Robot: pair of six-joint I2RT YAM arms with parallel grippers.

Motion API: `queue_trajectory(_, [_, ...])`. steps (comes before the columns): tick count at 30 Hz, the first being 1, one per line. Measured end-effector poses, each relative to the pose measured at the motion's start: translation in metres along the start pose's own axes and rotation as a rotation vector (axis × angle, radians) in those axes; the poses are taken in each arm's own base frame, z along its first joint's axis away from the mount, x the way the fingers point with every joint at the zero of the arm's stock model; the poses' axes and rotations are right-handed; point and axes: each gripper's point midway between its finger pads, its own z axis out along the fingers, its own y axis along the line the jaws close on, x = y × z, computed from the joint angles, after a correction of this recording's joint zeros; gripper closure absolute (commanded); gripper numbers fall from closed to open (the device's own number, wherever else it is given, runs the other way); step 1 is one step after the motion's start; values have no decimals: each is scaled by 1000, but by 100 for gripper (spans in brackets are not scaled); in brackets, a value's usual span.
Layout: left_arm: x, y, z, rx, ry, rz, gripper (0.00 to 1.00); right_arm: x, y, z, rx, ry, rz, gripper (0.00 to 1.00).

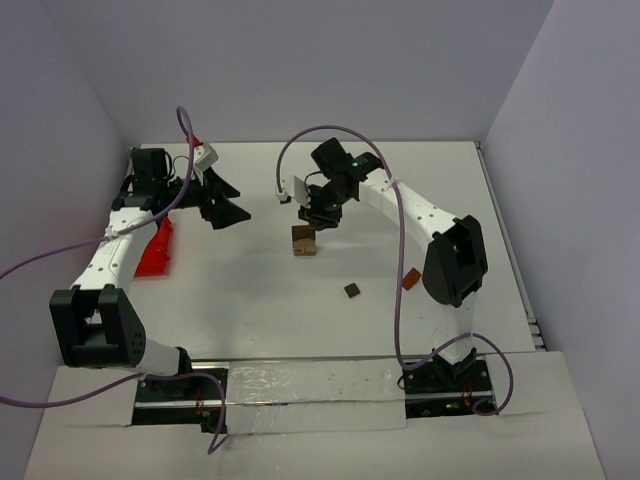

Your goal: Build the wood block tower

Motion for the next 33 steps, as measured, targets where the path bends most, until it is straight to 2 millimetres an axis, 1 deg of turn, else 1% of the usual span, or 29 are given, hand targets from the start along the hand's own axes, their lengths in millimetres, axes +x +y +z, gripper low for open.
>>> queue_trajectory(6, [-1, 1, 0, -2, -5, 1, 1, -4, -1, -1, -8, -6, 1, 80])
queue_trajectory(13, [-2, 2, 1, -4, -10, -1, 1, 3, 1, 14, -40, 18, 15, 80])
queue_trajectory(17, [-4, 2, 1, -5, -14, -1, 1, 6, 3, 16, -54, 28, 21, 80])
queue_trajectory(25, [-4, 3, 1, -6, -17, 0, 1, 1, 1, 13, -46, 20, 13, 78])
queue_trajectory(33, [-2, 3, 2, -6, -16, -1, 1, -5, 6, 16, -55, 19, -3, 76])
